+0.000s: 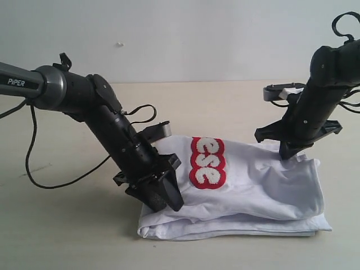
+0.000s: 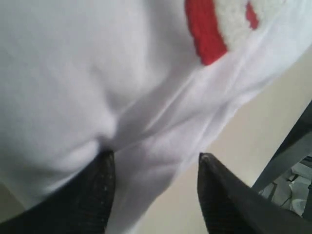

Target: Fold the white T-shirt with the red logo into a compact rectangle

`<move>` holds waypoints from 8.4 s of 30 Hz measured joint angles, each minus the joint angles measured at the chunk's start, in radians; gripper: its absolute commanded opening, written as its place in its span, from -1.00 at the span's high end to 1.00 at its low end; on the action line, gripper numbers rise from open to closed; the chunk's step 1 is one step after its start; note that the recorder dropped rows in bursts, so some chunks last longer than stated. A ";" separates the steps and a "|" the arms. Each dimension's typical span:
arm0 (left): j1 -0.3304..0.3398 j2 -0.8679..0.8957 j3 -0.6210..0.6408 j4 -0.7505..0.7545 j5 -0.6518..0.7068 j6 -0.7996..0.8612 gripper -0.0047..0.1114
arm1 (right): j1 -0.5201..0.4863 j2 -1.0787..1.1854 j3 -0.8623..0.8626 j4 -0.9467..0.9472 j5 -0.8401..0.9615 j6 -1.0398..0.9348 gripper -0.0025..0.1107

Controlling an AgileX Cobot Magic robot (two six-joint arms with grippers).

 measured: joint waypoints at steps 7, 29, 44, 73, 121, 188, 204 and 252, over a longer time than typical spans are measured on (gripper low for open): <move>0.051 -0.053 0.004 -0.038 -0.028 0.028 0.01 | 0.000 -0.091 0.000 0.026 0.079 -0.038 0.96; 0.063 -0.081 0.004 -0.227 -0.298 0.154 0.01 | 0.035 -0.148 0.094 -0.023 0.351 -0.085 0.96; 0.034 -0.010 0.004 -0.268 -0.376 0.146 0.01 | 0.035 -0.048 0.096 -0.055 0.308 -0.050 0.96; 0.281 -0.016 0.002 -0.042 -0.247 0.017 0.02 | 0.125 -0.027 0.094 0.195 0.126 -0.072 0.96; 0.317 -1.189 0.954 -0.435 -0.886 0.398 0.92 | 0.125 -0.981 0.635 0.146 -0.228 -0.170 0.96; 0.369 -1.978 1.175 0.761 -1.000 -0.573 0.92 | 0.125 -1.268 0.714 0.167 -0.246 -0.170 0.96; 0.369 -2.221 1.452 0.850 -1.047 -0.608 0.92 | 0.125 -1.268 0.714 0.167 -0.246 -0.170 0.96; 0.501 -2.262 1.473 0.912 -0.827 -0.643 0.92 | 0.125 -1.268 0.714 0.168 -0.246 -0.170 0.96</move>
